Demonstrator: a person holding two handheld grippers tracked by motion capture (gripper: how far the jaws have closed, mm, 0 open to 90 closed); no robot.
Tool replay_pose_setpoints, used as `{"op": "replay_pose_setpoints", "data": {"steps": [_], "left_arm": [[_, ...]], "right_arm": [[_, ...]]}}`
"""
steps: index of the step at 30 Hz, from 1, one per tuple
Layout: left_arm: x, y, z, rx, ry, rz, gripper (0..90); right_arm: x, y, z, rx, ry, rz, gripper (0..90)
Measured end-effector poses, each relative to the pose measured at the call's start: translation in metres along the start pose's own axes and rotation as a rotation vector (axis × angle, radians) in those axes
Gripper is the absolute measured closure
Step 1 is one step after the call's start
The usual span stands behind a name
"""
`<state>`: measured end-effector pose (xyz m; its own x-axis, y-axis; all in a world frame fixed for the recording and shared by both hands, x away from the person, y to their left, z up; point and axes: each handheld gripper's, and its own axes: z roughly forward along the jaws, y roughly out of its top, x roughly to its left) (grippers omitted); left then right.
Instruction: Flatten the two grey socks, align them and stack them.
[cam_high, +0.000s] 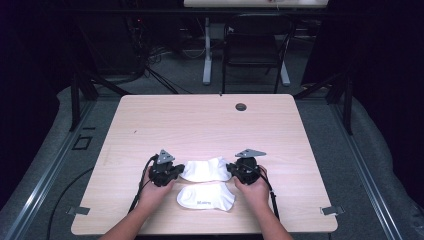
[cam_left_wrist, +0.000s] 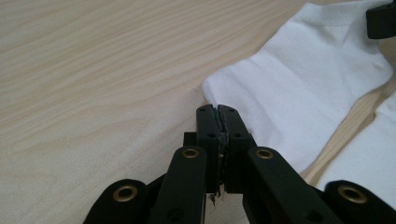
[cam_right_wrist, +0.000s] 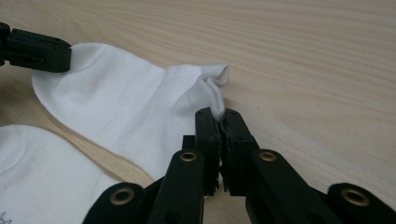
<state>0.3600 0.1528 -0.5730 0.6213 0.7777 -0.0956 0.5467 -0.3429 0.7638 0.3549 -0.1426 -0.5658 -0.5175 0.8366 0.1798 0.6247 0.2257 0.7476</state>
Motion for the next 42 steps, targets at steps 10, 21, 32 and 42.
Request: {"op": "replay_pose_setpoints", "data": {"steps": [10, 21, 32, 42], "left_arm": [[-0.007, 0.011, -0.016, -0.044, -0.008, 0.025, 88.6], [-0.013, 0.010, -0.035, -0.069, -0.034, 0.029, 88.6], [-0.026, -0.001, -0.054, -0.077, -0.078, 0.044, 88.6], [-0.033, -0.012, -0.067, -0.074, -0.104, 0.033, 88.6]], "right_arm": [[0.013, 0.008, -0.014, -0.044, 0.004, -0.035, 86.9], [0.015, 0.009, -0.032, -0.041, 0.022, -0.011, 87.0], [0.031, 0.000, -0.054, -0.022, 0.060, -0.031, 86.9], [0.050, -0.006, -0.065, -0.027, 0.093, -0.057, 86.9]]}}
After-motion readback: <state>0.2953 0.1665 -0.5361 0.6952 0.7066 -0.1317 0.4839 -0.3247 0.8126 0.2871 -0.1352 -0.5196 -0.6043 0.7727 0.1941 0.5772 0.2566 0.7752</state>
